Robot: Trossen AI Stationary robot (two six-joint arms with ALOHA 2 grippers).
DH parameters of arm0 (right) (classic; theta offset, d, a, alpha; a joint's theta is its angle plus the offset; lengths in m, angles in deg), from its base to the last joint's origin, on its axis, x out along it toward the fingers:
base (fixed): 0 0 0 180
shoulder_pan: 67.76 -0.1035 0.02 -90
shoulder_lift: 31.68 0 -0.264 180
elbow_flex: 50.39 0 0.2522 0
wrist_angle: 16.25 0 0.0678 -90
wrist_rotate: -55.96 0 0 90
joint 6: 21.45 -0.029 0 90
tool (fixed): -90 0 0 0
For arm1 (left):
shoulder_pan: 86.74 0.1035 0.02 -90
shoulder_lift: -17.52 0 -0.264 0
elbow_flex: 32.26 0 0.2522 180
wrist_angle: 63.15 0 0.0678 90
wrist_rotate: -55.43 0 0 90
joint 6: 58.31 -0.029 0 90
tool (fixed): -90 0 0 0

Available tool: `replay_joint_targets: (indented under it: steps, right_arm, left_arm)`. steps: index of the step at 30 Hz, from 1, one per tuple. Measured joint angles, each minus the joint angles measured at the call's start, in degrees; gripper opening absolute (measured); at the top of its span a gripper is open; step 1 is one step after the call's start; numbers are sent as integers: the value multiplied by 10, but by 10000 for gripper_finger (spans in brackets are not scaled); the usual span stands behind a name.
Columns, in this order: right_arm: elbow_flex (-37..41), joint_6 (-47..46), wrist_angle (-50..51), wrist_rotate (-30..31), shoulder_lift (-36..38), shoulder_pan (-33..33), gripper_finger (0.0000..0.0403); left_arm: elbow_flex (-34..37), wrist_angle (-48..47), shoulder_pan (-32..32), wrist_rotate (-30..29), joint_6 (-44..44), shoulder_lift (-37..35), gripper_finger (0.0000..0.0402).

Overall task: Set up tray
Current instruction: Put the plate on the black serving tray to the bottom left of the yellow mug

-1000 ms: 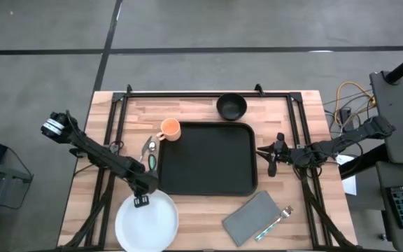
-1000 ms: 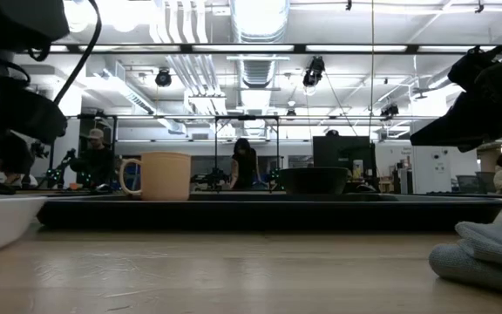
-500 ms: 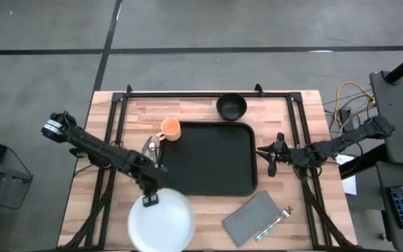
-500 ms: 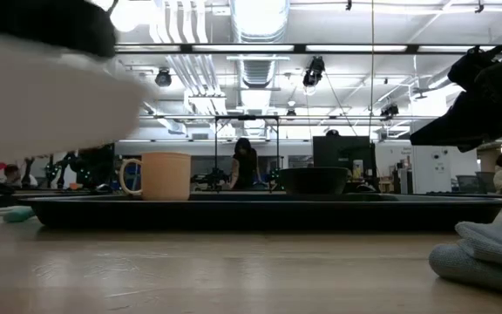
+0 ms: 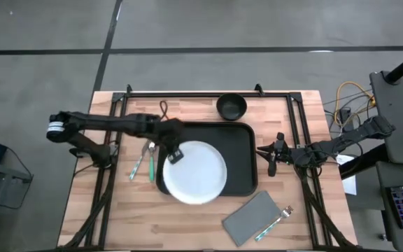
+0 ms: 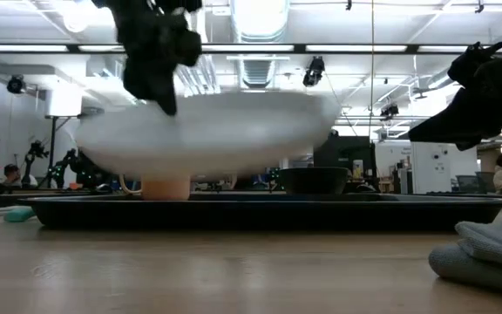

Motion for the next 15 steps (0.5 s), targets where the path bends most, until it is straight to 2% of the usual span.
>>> replay_joint_targets:
  steps: [6, 11, 15]
  right_arm:
    - [0, 0, -5, 0, 0, 0, 68]
    - [0, 0, -7, 0, 0, 0, 68]
    - [0, 0, -7, -1, 0, 0, 68]
  left_arm:
    - [-44, 36, 18, -50, -75, 92, 0]
    - [-100, 30, 25, -51, -117, 168, 0]
    - [-137, 18, 38, -51, -151, 202, 0]
